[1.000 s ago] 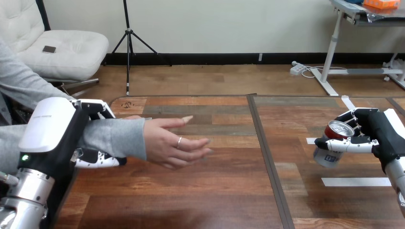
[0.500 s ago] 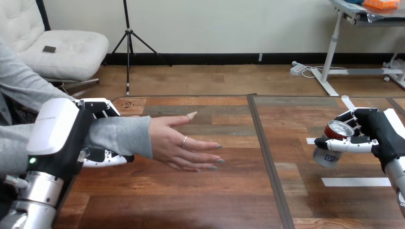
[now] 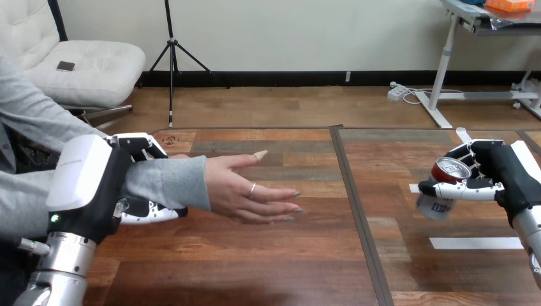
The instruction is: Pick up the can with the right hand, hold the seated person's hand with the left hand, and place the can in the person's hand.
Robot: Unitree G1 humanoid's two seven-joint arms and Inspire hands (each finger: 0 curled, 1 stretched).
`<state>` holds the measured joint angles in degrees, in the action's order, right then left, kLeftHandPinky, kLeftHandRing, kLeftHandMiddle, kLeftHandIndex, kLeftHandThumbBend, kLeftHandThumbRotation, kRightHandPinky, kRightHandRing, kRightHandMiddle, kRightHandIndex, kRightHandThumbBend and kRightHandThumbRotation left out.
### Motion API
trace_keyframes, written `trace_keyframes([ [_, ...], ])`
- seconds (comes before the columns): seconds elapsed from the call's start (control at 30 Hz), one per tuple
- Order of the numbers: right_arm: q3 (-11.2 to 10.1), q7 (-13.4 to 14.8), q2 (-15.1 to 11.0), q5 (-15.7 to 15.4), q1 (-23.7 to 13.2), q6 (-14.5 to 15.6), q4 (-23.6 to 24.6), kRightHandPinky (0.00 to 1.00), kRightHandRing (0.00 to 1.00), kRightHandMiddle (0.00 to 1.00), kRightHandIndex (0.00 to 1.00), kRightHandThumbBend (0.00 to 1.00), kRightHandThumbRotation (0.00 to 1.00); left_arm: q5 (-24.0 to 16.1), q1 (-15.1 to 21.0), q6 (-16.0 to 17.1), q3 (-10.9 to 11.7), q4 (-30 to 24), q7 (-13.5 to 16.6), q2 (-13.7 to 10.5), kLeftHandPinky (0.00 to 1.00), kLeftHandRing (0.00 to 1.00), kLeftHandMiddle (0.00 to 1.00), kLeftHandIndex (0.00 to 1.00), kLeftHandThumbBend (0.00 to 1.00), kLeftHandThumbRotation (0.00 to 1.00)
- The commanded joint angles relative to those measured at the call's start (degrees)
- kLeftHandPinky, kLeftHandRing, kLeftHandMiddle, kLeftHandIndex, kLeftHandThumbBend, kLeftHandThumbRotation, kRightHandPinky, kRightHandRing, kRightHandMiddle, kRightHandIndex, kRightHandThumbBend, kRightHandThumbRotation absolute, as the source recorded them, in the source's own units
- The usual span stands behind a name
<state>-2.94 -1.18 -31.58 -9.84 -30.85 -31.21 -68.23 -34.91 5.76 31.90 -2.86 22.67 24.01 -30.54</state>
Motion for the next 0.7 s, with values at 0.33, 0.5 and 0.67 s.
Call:
trace_keyframes([
  [0.33, 0.7, 1.1, 0.9, -0.7, -5.4, -1.2, 4.3, 0.30, 0.35, 0.42, 0.44, 0.84, 0.00, 0.7, 4.2, 2.5, -0.8, -2.0, 2.0, 3.2, 0.19, 0.23, 0.32, 0.39, 0.88, 0.00],
  [0.5, 1.0, 1.4, 1.2, -1.3, -5.6, -1.1, 4.5, 0.30, 0.35, 0.42, 0.44, 0.84, 0.00, 0.2, 4.8, 3.4, -1.2, -0.8, 2.7, 3.6, 0.20, 0.24, 0.33, 0.39, 0.89, 0.00],
  [0.67, 1.3, 1.8, 1.5, -1.8, -5.8, -0.8, 5.0, 0.30, 0.34, 0.41, 0.44, 0.83, 0.00, 0.6, 5.3, 4.9, -1.5, 0.4, 2.9, 4.1, 0.19, 0.23, 0.32, 0.39, 0.89, 0.00],
])
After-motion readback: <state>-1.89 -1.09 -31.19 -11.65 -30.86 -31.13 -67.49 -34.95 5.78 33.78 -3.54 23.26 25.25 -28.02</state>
